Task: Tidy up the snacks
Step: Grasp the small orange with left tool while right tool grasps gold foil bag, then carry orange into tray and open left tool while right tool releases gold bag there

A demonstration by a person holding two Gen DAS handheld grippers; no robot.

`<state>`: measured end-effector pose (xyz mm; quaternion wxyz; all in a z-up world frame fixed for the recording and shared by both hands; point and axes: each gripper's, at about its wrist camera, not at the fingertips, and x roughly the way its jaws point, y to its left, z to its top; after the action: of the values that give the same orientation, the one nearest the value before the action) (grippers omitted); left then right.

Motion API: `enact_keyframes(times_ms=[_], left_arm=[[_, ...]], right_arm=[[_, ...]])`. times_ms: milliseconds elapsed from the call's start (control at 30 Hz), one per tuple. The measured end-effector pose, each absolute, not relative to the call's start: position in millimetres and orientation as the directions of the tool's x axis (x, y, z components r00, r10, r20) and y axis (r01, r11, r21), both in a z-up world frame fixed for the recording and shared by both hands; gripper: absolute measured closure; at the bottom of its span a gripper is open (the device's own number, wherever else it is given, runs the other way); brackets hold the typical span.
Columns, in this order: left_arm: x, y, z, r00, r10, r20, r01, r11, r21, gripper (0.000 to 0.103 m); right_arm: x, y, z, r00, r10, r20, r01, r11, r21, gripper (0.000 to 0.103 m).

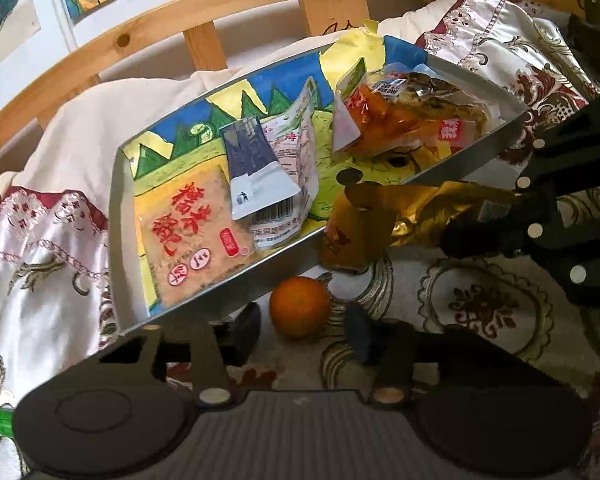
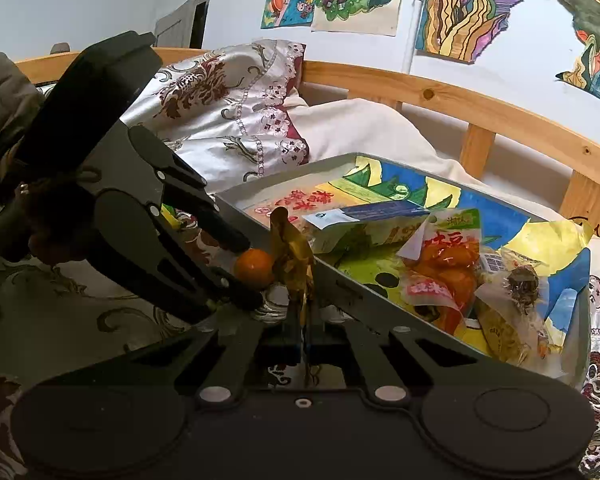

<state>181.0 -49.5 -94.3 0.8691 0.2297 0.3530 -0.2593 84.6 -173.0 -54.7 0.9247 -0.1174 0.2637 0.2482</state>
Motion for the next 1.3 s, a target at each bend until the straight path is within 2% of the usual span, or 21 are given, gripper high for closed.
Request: enact_keyframes(times_ms=[67, 433, 800, 1100, 1300], left_arm=[[181.4, -51.2, -95.0, 0.617, -0.283, -0.734, 0.613, 0.759, 0.222, 0.067], [174.5, -44.9, -87.8, 0.635, -0.237, -0.735, 0.525, 0.831, 0.185, 0.068], [162.4, -31.9, -43.4, 0.699, -0.226, -0.679, 0.434, 0.888, 0.151, 0.068], [195.3, -66.5, -2.4, 0.755, -0.249, -0.607, 0.417, 0.896, 0.151, 0.068], [230.2, -100.6, 7.2, 0.767, -0.265, -0.584, 0.408, 0.904, 0.126, 0.068]], right_arm=[[84.5, -173.2, -54.5, 0.738, 0.397, -0.546, -0.521, 0.849, -0.088, 0.103], [76.0, -168.7, -49.8, 0.763, 0.386, -0.519, -0.537, 0.826, -0.174, 0.103], [64.7, -168.9, -26.7, 0.831, 0.382, -0.405, -0.501, 0.83, -0.244, 0.103], [77.2, -192.0, -1.3, 0.904, 0.287, -0.318, -0.373, 0.892, -0.255, 0.103], [95.9, -218.5, 3.1, 0.938, 0.157, -0.31, -0.237, 0.941, -0.242, 0.103]])
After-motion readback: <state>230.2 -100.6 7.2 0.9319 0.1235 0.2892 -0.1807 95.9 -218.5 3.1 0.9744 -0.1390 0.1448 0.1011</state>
